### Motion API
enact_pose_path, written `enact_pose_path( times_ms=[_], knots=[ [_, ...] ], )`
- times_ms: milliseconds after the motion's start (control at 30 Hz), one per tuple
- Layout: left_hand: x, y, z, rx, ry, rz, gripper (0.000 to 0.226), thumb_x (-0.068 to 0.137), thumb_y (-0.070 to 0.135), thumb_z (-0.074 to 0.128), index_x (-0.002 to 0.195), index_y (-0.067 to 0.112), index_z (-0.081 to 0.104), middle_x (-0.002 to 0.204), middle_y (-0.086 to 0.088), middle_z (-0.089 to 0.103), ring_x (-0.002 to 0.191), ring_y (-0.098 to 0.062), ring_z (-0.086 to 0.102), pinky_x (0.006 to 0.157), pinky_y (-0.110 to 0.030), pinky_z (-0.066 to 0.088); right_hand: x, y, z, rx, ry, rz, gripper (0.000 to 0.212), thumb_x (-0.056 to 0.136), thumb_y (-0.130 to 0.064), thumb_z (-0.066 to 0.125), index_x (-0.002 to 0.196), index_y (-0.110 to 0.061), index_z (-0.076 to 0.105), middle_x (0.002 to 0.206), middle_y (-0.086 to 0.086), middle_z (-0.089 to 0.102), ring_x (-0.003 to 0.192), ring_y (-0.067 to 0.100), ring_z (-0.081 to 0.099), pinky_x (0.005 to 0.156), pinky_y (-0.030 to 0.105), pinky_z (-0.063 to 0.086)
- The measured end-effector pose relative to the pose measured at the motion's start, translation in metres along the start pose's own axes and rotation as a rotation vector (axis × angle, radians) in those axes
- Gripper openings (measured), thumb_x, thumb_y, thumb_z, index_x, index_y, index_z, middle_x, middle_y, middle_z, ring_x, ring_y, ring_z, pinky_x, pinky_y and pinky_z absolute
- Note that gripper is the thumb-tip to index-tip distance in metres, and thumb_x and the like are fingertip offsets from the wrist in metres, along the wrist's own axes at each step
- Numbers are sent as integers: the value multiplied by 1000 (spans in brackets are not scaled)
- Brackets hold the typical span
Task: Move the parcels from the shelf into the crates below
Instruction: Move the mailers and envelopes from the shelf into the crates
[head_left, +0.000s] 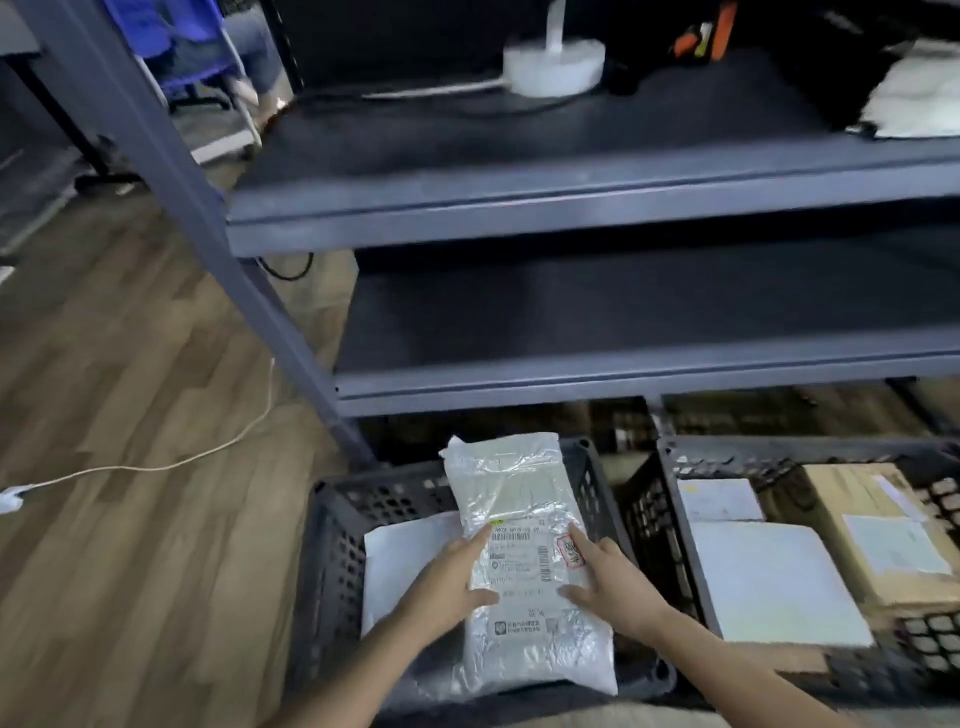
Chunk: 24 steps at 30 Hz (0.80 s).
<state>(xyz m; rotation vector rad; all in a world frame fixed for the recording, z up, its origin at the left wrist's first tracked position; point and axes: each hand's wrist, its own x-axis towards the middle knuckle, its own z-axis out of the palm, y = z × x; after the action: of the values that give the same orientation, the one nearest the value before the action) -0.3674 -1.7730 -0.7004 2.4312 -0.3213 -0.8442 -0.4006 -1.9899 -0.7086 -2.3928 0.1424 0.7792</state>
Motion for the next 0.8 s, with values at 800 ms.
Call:
enact_pose_path(
  times_ms=[800],
  knots=[
    [144, -109, 191, 110, -162, -78, 101, 85, 22, 69, 151, 26, -8, 150, -15, 27, 126, -23, 46, 104, -31, 40, 140, 105, 131, -636, -249, 218, 124, 74, -32, 78, 146, 0, -17, 150, 24, 20, 126, 37, 45, 101, 44, 44]
  ],
)
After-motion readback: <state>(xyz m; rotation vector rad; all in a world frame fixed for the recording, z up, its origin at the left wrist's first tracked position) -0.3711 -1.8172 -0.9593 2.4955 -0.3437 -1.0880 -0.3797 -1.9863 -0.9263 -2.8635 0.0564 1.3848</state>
